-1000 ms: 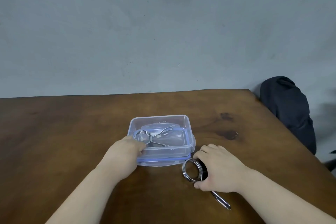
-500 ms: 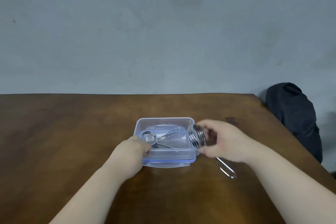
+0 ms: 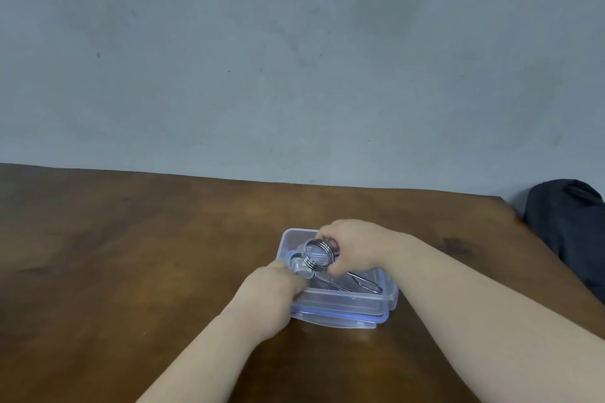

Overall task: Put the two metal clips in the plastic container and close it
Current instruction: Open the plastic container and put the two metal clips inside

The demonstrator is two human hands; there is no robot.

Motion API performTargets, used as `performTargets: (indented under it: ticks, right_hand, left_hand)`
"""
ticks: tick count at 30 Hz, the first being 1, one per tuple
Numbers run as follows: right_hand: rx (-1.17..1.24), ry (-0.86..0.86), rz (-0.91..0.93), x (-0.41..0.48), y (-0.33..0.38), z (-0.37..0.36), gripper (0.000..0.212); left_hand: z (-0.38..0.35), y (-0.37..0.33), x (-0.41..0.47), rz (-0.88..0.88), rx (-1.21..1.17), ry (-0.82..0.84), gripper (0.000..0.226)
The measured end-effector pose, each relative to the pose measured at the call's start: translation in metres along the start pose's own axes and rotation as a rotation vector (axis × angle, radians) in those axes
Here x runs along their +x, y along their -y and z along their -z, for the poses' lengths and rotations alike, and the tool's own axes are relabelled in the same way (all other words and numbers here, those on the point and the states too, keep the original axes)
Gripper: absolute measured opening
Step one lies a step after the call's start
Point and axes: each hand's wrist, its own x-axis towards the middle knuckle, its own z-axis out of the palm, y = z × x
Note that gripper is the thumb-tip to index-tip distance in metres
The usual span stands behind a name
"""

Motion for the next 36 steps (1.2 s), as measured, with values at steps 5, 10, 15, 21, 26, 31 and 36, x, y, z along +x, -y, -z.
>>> performTargets:
  ticks: [5, 10, 15, 21, 26, 31, 36]
  right_hand:
    - [-0.113, 0.012, 0.008, 0.009, -0.001, -0.009, 0.046]
    - [-0.147, 0.050, -0.005, 0.006, -0.001, -0.017, 0.036]
    - [-0.108, 0.048, -0.012, 0.003, -0.003, -0.021, 0.032]
    - [-0.085, -0.015, -0.033, -0.013, -0.007, -0.019, 0.041]
    - [-0.026, -0.103, 0.044, -0.055, 0.004, -0.026, 0.035]
    - [-0.248, -0.079, 0.099, -0.068, 0.003, -0.053, 0.020]
    - [-0.252, -0.138, 0.089, -0.074, 0.000, -0.042, 0.019]
  left_hand:
    - [-0.001, 0.000, 0.001, -0.038, 0.005, -0.010, 0.028]
    - [0.000, 0.000, 0.000, -0.055, -0.006, -0.016, 0.028]
    - [-0.001, -0.001, 0.001, -0.064, -0.022, -0.016, 0.030]
    - [-0.004, 0.002, 0.002, -0.048, -0.041, -0.016, 0.034]
    - [-0.006, 0.003, 0.000, -0.067, -0.031, -0.052, 0.028]
    - [-0.018, 0.006, -0.003, -0.101, -0.013, -0.222, 0.025]
    - [-0.031, 0.005, -0.020, -0.026, -0.223, -0.593, 0.051]
